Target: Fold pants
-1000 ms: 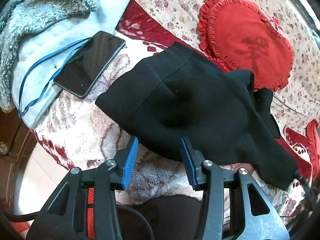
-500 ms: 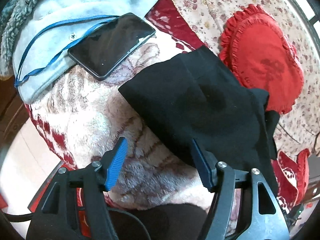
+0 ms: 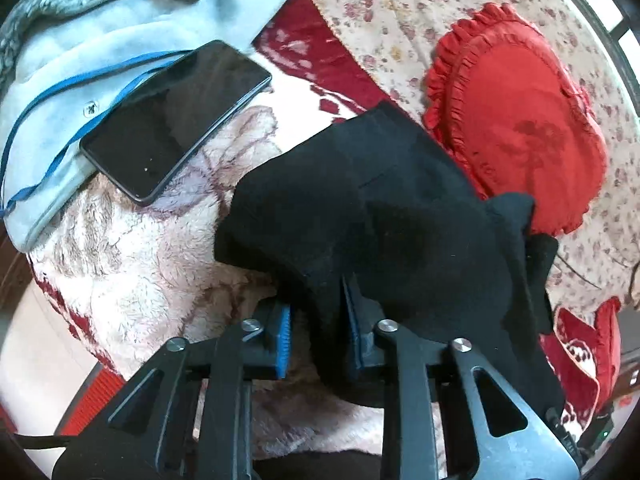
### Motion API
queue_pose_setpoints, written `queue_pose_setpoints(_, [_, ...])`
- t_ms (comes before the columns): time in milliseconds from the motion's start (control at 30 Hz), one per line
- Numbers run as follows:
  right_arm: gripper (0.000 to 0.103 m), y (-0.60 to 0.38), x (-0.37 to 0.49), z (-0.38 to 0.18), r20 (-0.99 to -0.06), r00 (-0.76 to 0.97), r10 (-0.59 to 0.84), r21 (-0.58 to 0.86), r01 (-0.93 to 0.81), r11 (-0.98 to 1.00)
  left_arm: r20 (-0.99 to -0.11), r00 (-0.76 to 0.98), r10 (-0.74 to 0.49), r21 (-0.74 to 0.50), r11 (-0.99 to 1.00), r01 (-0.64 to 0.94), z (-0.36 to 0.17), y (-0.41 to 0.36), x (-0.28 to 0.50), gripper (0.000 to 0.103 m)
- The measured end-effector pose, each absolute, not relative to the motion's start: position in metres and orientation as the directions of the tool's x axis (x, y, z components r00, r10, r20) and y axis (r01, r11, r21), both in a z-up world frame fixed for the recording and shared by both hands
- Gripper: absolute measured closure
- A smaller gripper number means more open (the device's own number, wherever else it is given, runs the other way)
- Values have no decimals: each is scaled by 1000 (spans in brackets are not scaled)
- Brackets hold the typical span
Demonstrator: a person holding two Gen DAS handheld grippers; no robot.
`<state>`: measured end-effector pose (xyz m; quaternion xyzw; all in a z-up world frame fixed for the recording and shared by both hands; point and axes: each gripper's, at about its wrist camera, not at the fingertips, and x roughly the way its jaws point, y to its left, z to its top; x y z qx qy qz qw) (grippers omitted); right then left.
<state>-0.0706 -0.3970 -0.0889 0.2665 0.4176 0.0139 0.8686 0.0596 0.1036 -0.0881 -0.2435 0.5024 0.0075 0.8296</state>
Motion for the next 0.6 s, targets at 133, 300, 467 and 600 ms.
queue_pose_setpoints(133, [95,-403,-83,-60,-679,697,228,463,166,870,-813,522,-257,-419,881,-218,-69,108,50,87])
queue_pose_setpoints(300, [96,-416,-105,-34,-668,721,185,434,175,884,-790,544,-285,-434,885,-166,-50,112,29,88])
queue_pose_setpoints(467, [96,-431,-115,-56,-729,662,174,426,239,873,-851,466,-242,-366,910,-195,-90,110,26,88])
queue_pose_setpoints(600, [88,-433,-102,-99,-835,535,128,346,329,879,-856,455,-247,-373,903,-212,-107,117,25,76])
